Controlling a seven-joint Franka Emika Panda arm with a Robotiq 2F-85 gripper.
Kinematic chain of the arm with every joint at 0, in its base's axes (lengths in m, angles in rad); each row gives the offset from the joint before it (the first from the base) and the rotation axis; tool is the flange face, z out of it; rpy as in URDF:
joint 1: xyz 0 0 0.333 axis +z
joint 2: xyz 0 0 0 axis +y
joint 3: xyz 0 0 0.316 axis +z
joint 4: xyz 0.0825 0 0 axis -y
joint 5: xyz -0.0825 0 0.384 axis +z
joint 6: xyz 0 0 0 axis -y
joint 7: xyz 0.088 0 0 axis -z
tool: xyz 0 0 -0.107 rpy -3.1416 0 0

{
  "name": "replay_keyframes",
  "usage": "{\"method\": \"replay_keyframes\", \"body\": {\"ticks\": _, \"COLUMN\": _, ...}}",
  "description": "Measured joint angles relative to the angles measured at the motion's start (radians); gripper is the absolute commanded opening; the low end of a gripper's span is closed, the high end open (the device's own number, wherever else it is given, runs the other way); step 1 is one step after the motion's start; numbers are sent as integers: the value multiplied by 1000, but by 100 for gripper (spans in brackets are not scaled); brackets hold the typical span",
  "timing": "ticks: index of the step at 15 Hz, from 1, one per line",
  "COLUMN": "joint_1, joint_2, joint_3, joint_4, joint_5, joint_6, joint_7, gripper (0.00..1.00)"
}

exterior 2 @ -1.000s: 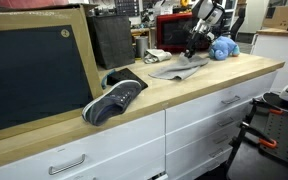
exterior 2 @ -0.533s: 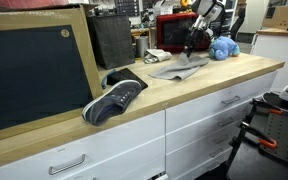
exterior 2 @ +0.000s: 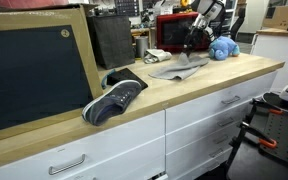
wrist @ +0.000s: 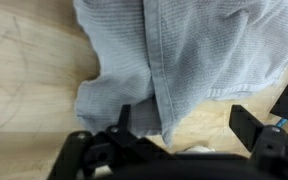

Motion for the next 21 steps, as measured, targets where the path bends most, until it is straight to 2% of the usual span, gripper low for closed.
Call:
{"method": "replay_keyframes", "body": {"ticks": 1, "joint_1": 0, "joint_2": 0, "joint_3": 0, "joint_4": 0, "joint_5": 0, "joint_6": -8, "joint_7": 0, "gripper": 77}}
{"method": "replay_keyframes", "body": {"ticks": 3, "joint_1": 1, "joint_2": 0, "joint_3": 0, "joint_4": 0, "joint_5": 0, "joint_6": -24, "joint_7": 1, "gripper": 66}}
{"method": "replay_keyframes", "body": {"ticks": 11, "joint_1": 4, "joint_2": -2, "joint_3": 2, "joint_4": 0, "joint_5": 0, "joint_6": -67, "joint_7": 1, "gripper": 5}}
{"method": "replay_keyframes", "body": {"ticks": 12, "joint_1": 4, "joint_2": -2, "joint_3": 2, "joint_4": 1, "joint_5": 0, "joint_6": -70, "joint_7": 1, "gripper": 0}}
{"method": "replay_keyframes", "body": {"ticks": 13, "joint_1": 4, "joint_2": -2, "joint_3": 2, "joint_4": 2, "joint_5": 0, "joint_6": -72, "joint_7": 1, "gripper": 0}}
{"method": "replay_keyframes", "body": {"ticks": 21, "joint_1": -12, "joint_2": -1, "joint_3": -2, "joint_4": 44, "joint_5": 0, "joint_6": -85, "joint_7": 24, "gripper": 1}}
